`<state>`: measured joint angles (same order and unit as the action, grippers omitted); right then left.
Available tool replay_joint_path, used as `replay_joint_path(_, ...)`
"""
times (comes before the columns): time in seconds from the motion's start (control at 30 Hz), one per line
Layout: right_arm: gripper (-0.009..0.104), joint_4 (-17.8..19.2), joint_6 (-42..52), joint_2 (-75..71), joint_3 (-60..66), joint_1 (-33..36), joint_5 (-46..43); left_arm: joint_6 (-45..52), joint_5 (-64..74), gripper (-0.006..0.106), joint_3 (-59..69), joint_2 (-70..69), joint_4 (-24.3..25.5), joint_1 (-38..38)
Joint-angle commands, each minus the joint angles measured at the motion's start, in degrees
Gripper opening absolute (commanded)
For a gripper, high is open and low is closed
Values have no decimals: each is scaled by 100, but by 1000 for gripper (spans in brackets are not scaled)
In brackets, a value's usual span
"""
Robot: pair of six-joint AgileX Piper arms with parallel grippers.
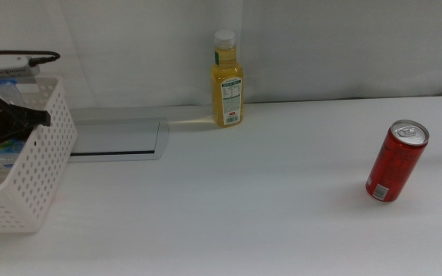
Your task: Use arms to grab the bottles and put them into the dustbin to the left of the table.
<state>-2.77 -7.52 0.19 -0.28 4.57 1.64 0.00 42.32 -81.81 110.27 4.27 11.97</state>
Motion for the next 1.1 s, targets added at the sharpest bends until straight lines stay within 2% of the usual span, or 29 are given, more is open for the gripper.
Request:
replay_joint_path(0.0,103,66,46,-182,235,-42,-58,-65,-228,8,-83,-53,-60,7)
replay_joint_path(0.1,103,66,46,-182,235,-42,-47,-65,-298,24,-83,-53,-60,7)
replay_joint_path(0.27,103,66,46,-182,235,-42,-47,-110,-327,70,-83,-53,-60,7)
replay_joint_path(0.37,103,66,46,-182,235,-42,-47,-257,-336,91,-83,-53,-60,7)
replay_joint_path(0.63,103,66,46,-182,235,-42,-47,-419,-336,93,-83,-64,-60,7)
replay_joint_path(0.9,103,66,46,-182,235,-42,-60,-480,-513,93,-94,-845,-60,7)
replay_joint_path(0.97,103,66,46,-182,235,-42,-60,-480,-513,93,-147,-1146,-173,7)
replay_joint_path(1.07,103,66,46,-182,235,-42,-60,-279,-503,93,-201,-1695,-667,7)
